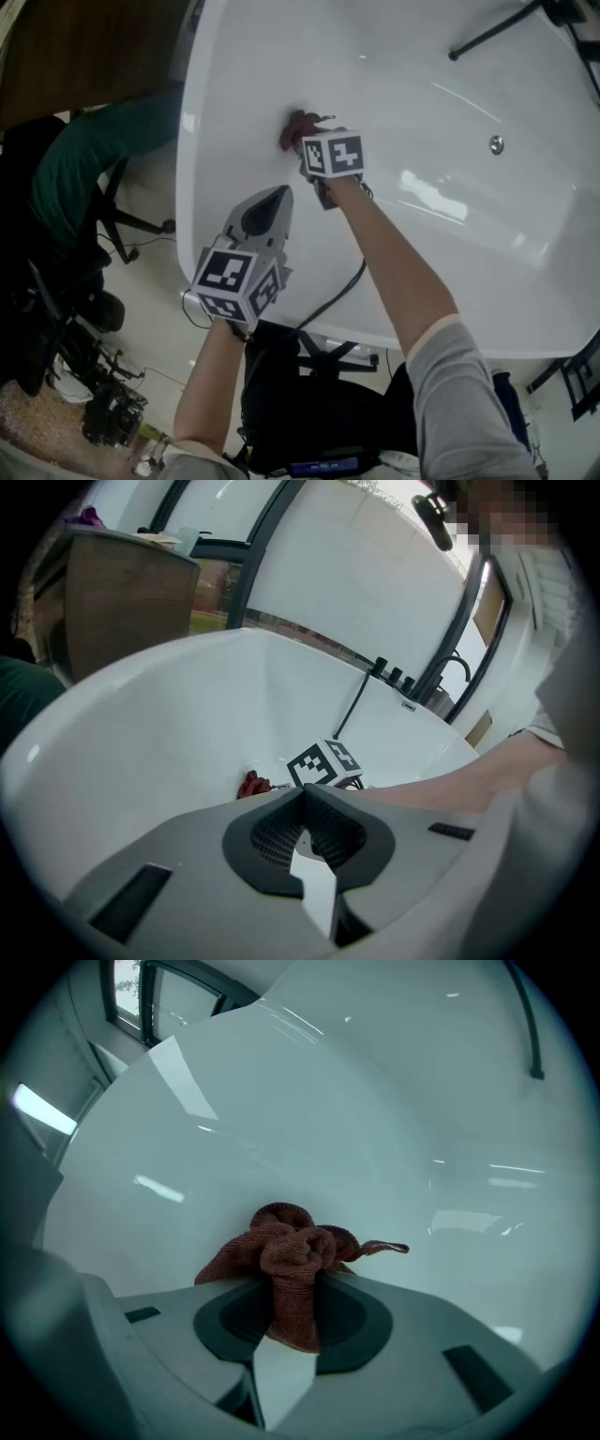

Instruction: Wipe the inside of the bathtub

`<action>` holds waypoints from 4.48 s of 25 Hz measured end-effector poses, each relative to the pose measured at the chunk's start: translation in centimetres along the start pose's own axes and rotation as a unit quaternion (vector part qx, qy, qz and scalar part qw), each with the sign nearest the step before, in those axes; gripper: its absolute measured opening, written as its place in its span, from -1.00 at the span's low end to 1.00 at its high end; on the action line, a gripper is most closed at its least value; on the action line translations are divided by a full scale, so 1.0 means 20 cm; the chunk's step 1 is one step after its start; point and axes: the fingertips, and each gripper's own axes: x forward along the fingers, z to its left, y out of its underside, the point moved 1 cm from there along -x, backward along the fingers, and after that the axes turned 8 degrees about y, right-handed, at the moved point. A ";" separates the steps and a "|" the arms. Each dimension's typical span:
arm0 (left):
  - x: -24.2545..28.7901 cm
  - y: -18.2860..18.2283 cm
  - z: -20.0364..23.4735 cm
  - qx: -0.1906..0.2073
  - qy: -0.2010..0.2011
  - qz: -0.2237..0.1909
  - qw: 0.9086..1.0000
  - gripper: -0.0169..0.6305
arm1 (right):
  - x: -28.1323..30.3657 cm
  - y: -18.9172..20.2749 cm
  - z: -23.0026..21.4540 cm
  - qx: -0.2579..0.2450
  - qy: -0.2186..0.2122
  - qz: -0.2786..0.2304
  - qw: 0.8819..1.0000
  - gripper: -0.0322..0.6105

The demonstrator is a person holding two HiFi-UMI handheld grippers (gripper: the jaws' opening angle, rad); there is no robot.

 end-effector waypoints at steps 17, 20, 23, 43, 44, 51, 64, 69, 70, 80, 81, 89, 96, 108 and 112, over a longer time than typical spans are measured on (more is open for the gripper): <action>-0.68 -0.13 -0.10 -0.034 -0.057 -0.043 0.997 -0.93 | -0.47 -0.03 0.71 -0.007 -0.049 -0.011 0.999 -0.56; -0.74 -0.13 -0.14 -0.037 -0.060 -0.047 0.996 -0.93 | -0.53 -0.05 0.78 -0.009 -0.064 -0.012 0.998 -0.55; -0.81 -0.12 -0.18 -0.041 -0.062 -0.048 0.996 -0.93 | -0.57 -0.03 0.85 -0.015 -0.077 0.001 0.997 -0.55; -1.17 -0.43 -0.75 -0.023 -0.064 -0.102 0.992 -0.92 | -1.81 -0.31 0.93 -0.142 -0.143 -0.123 0.972 -0.52; -1.17 -0.44 -0.76 -0.021 -0.065 -0.104 0.992 -0.92 | -1.90 -0.34 0.91 -0.148 -0.138 -0.134 0.970 -0.52; -1.27 -0.58 -1.00 -0.007 -0.080 -0.142 0.987 -0.93 | -2.58 -0.32 0.73 -0.170 -0.105 -0.210 0.957 -0.52; -1.45 -0.81 -1.70 0.066 -0.037 -0.167 0.983 -0.93 | -3.65 -0.07 0.36 -0.178 0.019 -0.318 0.931 -0.51; -1.42 -0.84 -1.78 0.101 0.008 -0.153 0.983 -0.92 | -3.80 0.04 0.26 -0.146 0.088 -0.338 0.926 -0.50; -1.42 -0.84 -1.80 0.108 0.015 -0.151 0.983 -0.93 | -3.83 0.08 0.24 -0.139 0.102 -0.341 0.924 -0.50; -1.46 -0.77 -1.89 0.141 0.066 -0.151 0.976 -0.92 | -4.01 0.42 0.12 -0.071 0.187 -0.355 0.913 -0.50; -1.48 -0.75 -1.89 0.142 0.072 -0.150 0.976 -0.93 | -4.03 0.45 0.12 -0.067 0.193 -0.357 0.911 -0.50; -1.49 -0.65 -2.01 0.173 0.102 -0.129 0.971 -0.93 | -4.19 0.63 0.10 -0.043 0.249 -0.365 0.896 -0.49; -1.52 -0.63 -2.12 0.170 0.101 -0.143 0.970 -0.93 | -4.28 0.70 0.01 -0.039 0.255 -0.361 0.896 -0.49; -1.51 -0.50 -2.37 0.138 0.037 -0.156 0.977 -0.92 | -4.52 0.82 -0.32 -0.044 0.238 -0.358 0.902 -0.50; -1.50 -0.48 -2.49 0.137 0.025 -0.160 0.977 -0.93 | -4.58 0.91 -0.42 -0.044 0.231 -0.354 0.905 -0.50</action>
